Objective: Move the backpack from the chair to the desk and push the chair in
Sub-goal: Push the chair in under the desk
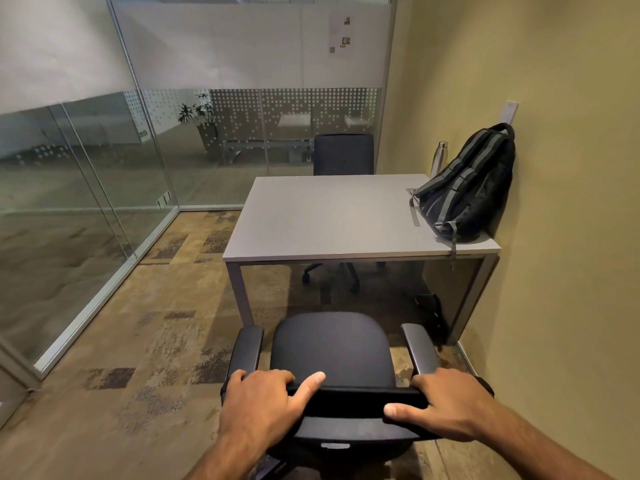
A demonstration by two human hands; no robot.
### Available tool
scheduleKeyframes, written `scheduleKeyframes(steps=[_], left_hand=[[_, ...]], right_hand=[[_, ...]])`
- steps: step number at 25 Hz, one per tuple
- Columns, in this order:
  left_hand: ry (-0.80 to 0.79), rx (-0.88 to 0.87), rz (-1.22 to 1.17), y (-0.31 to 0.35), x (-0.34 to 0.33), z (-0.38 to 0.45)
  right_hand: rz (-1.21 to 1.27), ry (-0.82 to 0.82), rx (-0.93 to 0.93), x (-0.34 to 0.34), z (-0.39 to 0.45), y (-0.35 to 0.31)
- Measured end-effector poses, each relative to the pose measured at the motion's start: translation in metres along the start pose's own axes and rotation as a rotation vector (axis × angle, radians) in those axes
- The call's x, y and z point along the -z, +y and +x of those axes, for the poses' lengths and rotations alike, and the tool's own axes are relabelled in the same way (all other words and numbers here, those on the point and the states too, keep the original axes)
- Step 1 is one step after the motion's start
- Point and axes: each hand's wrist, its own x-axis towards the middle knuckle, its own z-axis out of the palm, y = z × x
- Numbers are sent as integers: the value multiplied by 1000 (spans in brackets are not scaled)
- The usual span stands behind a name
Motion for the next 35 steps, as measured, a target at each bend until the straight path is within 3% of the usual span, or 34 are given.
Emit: scheduleKeyframes(steps=[9, 24, 32, 35], left_hand=[[-11, -7, 21, 67, -17, -1], [11, 35, -3, 90, -21, 41], [59, 39, -78, 88, -21, 95], [52, 10, -62, 85, -20, 125]], right_hand=[[55, 194, 23, 8, -36, 62], [59, 252, 44, 13, 3, 103], [122, 189, 1, 27, 50, 117], [133, 239, 16, 34, 72, 122]])
